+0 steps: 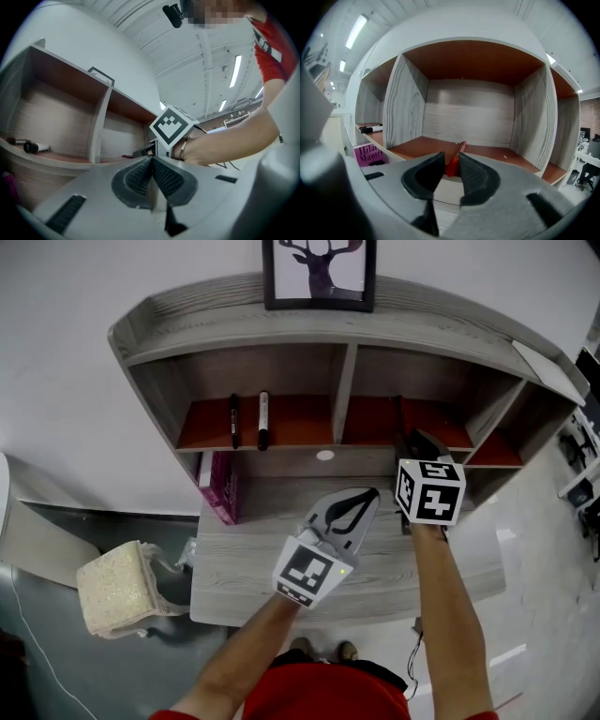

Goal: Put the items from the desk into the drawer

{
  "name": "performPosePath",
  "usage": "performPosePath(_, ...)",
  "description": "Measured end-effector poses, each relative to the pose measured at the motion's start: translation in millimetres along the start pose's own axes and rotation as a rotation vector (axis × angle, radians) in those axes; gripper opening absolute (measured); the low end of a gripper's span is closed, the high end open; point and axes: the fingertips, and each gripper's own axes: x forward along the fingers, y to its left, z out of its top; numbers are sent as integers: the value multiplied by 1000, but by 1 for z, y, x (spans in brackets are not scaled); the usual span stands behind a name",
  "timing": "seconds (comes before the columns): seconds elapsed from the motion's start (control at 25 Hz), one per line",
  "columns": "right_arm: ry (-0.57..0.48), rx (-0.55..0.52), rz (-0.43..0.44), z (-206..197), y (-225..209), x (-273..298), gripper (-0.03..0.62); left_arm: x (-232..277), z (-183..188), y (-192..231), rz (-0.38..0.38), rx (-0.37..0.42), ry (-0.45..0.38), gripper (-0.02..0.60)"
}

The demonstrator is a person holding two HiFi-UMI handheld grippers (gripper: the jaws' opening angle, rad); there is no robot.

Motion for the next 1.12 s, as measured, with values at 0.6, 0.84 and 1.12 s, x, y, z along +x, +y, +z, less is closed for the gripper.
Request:
performPosePath(0.6, -91, 8, 24, -1, -5, -41, 64, 7, 1, -5, -43, -19, -8, 9)
performPosePath(0.84, -174, -11, 28, 7, -3, -97, 64, 8, 8, -9, -52, -45, -34, 9)
performPosePath(1.12, -214, -16, 15, -5, 7, -166, 64, 0, 21, -37, -92, -73, -52, 9)
